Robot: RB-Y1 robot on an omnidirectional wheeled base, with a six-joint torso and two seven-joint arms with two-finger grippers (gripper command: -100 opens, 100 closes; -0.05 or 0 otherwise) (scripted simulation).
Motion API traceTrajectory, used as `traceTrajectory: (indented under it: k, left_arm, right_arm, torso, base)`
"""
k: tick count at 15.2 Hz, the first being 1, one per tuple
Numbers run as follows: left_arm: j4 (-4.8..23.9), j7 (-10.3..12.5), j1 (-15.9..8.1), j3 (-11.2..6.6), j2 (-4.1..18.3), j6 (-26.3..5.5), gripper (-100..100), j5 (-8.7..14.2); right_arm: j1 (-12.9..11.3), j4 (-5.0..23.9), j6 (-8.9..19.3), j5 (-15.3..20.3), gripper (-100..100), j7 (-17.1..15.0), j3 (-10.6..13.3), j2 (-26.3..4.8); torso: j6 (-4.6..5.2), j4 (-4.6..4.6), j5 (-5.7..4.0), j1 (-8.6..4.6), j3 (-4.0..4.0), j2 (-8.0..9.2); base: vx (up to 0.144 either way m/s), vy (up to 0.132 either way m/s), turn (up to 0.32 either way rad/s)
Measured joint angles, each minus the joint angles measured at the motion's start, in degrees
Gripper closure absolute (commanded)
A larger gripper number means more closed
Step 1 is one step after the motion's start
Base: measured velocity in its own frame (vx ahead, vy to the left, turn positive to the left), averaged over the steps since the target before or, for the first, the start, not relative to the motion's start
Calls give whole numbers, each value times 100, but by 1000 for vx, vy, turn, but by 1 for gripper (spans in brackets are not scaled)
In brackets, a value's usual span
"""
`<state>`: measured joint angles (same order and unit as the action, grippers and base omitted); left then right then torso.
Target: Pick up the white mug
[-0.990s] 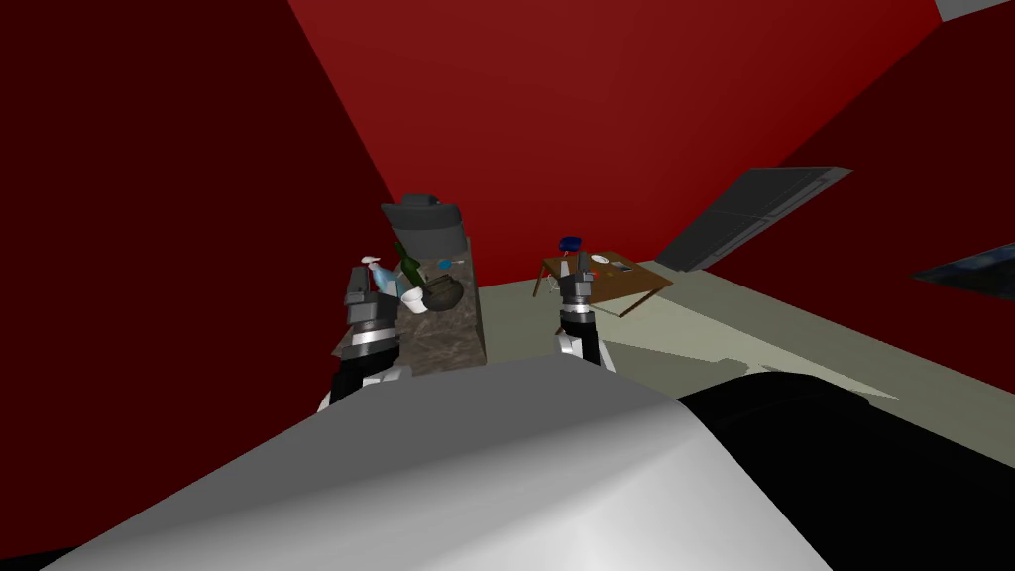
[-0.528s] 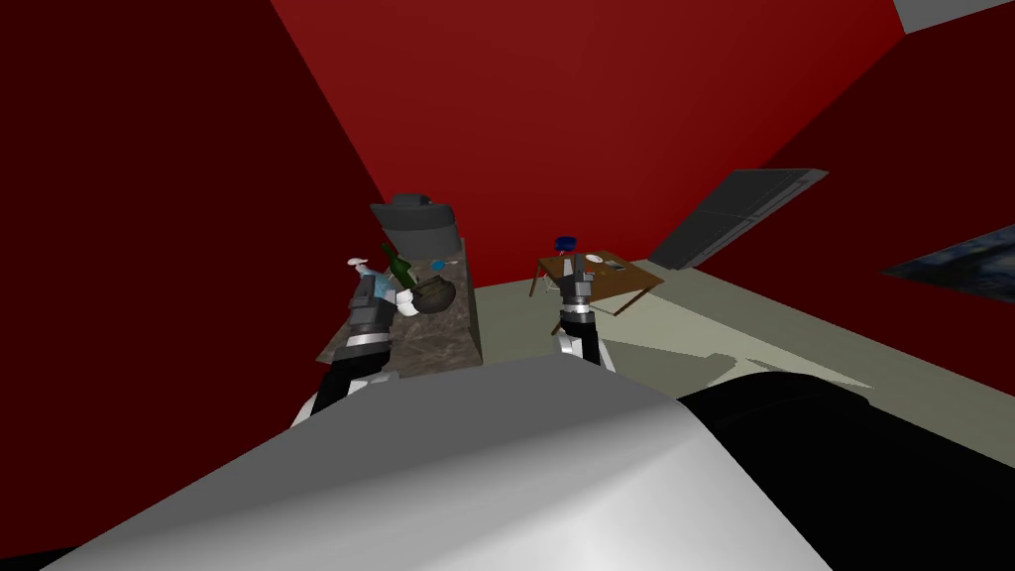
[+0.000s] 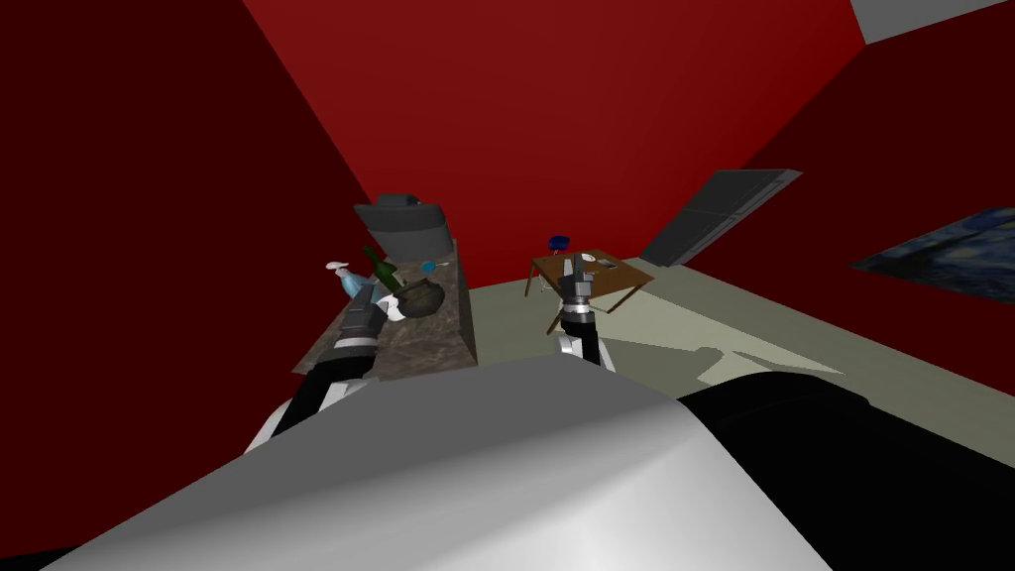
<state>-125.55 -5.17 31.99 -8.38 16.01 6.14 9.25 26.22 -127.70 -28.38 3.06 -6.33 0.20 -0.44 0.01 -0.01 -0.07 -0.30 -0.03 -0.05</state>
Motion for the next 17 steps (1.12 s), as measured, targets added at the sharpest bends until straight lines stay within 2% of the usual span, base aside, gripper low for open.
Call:
traceTrajectory:
  k: [4,6,17]
  left_arm:
    - [219,-113,48,-291,344,-532,-100,319]
    - [275,-139,187,-467,544,-740,-100,516]
    - [662,-351,229,-999,1098,-1838,-100,1115]
  right_arm:
    - [0,0,0,0,0,0,0,0]
    - [0,0,0,0,0,0,0,0]
    - [0,0,0,0,0,0,-1,0]
  torso:
    - [0,-1,0,1,-3,-5]
    - [-1,-2,0,-1,-4,-7]
    - [6,-29,33,36,-31,-33]
  base:
    - [30,-77,-74]
    - [31,-64,-41]
    - [25,-43,-50]
